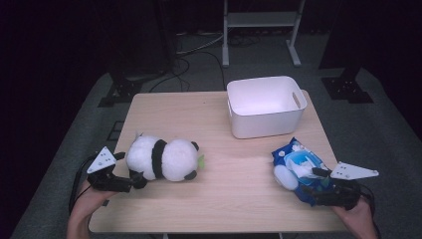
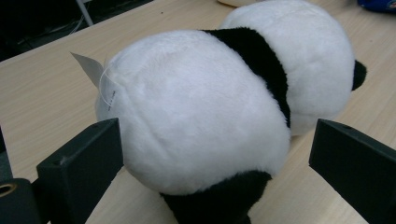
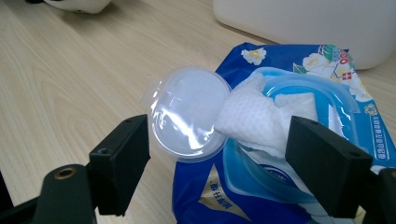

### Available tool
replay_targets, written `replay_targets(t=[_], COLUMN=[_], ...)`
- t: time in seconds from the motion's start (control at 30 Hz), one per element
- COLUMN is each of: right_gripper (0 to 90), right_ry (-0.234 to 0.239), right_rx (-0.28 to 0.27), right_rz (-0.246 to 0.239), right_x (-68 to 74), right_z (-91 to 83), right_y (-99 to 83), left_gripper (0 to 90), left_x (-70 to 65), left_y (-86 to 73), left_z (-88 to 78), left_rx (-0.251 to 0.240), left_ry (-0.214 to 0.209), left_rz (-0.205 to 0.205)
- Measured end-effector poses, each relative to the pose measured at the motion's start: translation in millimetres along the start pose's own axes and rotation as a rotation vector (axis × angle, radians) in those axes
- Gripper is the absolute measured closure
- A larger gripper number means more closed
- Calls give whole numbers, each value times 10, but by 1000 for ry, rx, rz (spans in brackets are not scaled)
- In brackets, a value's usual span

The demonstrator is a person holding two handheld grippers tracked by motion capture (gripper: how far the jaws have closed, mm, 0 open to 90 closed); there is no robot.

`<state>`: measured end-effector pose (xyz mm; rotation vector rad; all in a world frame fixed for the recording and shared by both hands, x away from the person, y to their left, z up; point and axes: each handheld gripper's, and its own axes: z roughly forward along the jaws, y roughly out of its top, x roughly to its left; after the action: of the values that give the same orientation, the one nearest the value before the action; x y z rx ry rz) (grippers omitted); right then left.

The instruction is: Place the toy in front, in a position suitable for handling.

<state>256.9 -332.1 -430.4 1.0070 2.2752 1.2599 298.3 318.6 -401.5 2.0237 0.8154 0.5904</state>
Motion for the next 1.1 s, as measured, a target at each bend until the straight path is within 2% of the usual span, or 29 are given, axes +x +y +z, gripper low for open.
replay_targets(t=[0.13, 0.27, 0.37, 0.5, 0.57, 0.6, 0.77, 0.9, 0.93, 1.1], right_gripper=[204, 205, 205, 205, 206, 206, 206, 207, 207, 206], right_ry=[1, 2, 5, 7, 7, 8, 12, 18, 23, 27], right_rx=[5, -2, -10, -19, -22, -25, -23, -19, -20, -19], right_rz=[-7, -10, -3, -2, -3, -6, -14, -20, -23, -28], right_x=[0, -3, -13, -19, -12, -3, 12, 30, 37, 48], right_z=[-1, -19, -31, -40, -49, -55, -56, -52, -51, -47], right_y=[7, 21, 32, 45, 52, 57, 62, 66, 68, 77], left_gripper=[16, 16, 17, 17, 17, 17, 17, 59, 113, 229], left_x=[14, 35, 52, 91, 107, 125, 172, 197, 199, 187], left_y=[34, 60, 96, 128, 133, 138, 149, 134, 124, 66], left_z=[33, 40, 54, 128, 176, 228, 287, 326, 334, 372], left_rx=[11, 0, 10, 8, 21, 36, 22, 10, 10, -19], left_ry=[0, -8, -9, -19, -20, -10, -23, -43, -54, -87], left_rz=[18, 18, 23, 22, 23, 38, 33, 29, 29, 28])
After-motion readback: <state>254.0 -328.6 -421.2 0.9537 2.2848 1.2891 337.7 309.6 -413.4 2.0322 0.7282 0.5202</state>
